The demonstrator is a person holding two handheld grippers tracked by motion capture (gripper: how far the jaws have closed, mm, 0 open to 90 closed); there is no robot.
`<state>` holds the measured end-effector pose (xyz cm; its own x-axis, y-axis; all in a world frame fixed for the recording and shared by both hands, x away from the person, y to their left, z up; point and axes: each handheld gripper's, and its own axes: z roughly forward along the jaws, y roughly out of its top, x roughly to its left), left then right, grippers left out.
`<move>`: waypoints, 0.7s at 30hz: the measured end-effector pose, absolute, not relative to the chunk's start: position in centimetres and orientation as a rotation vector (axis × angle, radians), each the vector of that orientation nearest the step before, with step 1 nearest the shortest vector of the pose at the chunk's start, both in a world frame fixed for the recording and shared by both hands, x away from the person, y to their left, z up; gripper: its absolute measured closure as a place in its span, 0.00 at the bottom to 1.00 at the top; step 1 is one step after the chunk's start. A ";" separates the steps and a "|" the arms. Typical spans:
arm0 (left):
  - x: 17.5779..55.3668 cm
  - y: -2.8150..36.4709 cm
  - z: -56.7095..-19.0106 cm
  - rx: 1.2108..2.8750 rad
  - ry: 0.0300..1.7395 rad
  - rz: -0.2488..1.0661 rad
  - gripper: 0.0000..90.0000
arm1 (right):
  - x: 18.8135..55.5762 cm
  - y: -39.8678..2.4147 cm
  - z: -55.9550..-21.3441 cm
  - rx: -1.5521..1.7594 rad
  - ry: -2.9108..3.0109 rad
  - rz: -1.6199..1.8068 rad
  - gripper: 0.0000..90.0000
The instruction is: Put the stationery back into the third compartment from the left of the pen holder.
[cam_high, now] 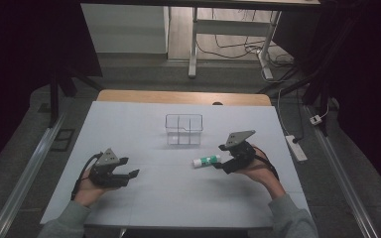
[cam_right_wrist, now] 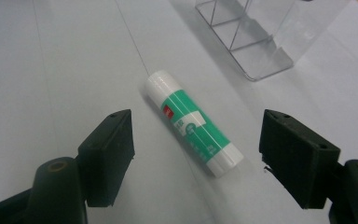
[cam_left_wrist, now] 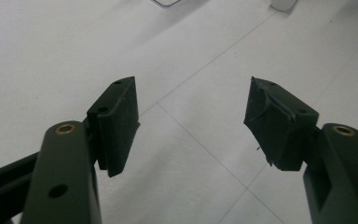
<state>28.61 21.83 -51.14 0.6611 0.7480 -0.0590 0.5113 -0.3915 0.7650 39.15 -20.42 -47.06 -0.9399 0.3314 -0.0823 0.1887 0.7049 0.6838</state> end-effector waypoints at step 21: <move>28.6 21.7 -51.2 2.087 0.967 0.371 0.38 | 41.1 -14.9 -47.4 0.186 2.840 0.914 0.29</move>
